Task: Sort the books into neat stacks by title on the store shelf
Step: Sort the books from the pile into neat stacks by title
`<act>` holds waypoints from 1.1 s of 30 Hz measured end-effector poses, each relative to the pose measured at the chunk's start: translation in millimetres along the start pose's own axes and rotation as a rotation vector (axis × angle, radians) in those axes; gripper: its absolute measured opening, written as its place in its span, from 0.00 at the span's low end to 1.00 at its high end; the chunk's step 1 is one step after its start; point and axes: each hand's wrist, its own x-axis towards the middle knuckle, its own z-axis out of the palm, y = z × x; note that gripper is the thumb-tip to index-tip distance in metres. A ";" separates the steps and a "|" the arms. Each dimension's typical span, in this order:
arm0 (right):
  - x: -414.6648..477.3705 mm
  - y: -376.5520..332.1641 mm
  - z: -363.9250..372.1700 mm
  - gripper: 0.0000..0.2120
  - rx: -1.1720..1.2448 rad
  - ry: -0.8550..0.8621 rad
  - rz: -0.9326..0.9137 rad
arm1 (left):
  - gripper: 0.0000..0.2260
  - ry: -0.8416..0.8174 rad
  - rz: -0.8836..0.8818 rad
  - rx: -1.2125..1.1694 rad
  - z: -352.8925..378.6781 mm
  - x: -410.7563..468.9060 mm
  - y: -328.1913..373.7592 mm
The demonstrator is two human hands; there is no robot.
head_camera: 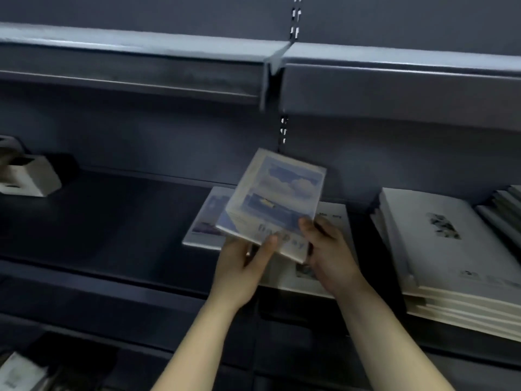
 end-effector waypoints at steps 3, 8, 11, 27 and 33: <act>13.4 8.4 14.4 0.08 -0.155 0.126 0.022 | 0.23 0.011 0.150 0.699 -49.0 5.2 -40.2; 32.3 27.7 32.7 0.08 -0.365 0.196 0.096 | 0.26 0.090 0.042 1.011 -103.4 14.1 -75.6; 41.0 38.2 46.5 0.08 -0.496 0.180 0.115 | 0.26 0.063 0.044 1.038 -119.8 22.0 -90.3; 59.5 42.5 91.6 0.12 -1.170 0.240 0.058 | 0.23 0.010 0.156 0.984 -123.3 23.5 -100.2; 63.4 38.6 96.7 0.12 -1.283 0.234 0.038 | 0.23 0.024 0.156 0.977 -123.7 23.5 -100.8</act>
